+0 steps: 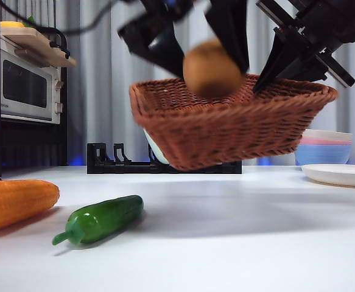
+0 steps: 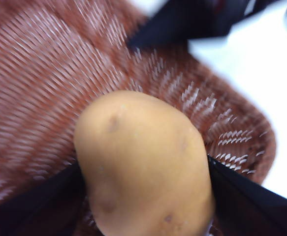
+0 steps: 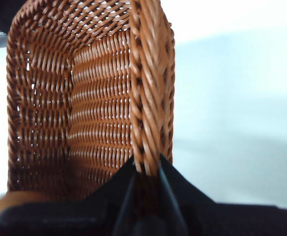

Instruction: Pick up the basket,pick up the corn from the table,pick up the potato from the table,pick up the cucumber from the table,put all items into the basket

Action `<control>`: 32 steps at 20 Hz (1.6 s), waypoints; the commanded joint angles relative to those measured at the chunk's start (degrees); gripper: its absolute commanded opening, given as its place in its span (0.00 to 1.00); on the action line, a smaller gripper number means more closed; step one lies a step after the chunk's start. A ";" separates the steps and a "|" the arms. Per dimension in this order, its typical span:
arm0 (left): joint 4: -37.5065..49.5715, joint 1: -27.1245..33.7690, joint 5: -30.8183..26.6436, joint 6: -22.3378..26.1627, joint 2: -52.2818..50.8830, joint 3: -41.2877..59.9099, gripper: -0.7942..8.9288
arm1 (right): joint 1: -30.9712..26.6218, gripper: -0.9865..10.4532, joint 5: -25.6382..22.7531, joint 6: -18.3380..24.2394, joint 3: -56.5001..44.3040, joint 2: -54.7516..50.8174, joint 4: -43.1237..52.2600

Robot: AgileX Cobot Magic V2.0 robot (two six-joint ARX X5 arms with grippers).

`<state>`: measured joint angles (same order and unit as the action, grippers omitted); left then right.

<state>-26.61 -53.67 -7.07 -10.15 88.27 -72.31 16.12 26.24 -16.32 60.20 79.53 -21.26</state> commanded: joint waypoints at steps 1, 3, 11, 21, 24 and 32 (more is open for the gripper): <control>0.39 -0.42 -0.20 -0.42 2.12 0.59 0.32 | 0.07 0.07 2.34 -1.51 0.28 -0.11 0.96; 0.42 -0.46 -0.20 -0.39 2.36 0.59 0.60 | 0.09 0.07 2.36 -1.70 0.28 -0.11 0.96; -2.82 -0.37 -0.02 -0.46 -1.38 0.57 0.60 | 0.07 0.07 2.38 -1.84 0.28 -0.11 0.96; -33.81 0.37 -12.48 -5.86 -27.15 0.61 0.60 | -0.42 0.07 2.36 -1.62 0.28 -0.11 1.49; -39.06 2.49 -12.31 -6.47 -26.93 2.27 0.60 | -0.42 0.07 2.36 -1.62 0.28 -0.11 1.49; -33.73 9.11 -9.68 -6.25 -26.62 13.11 0.60 | -0.79 0.07 2.40 -1.57 0.28 -0.33 1.40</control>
<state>-61.12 -45.21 -17.50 -16.56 61.47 -60.25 15.40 27.92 -17.32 60.20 79.53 -20.97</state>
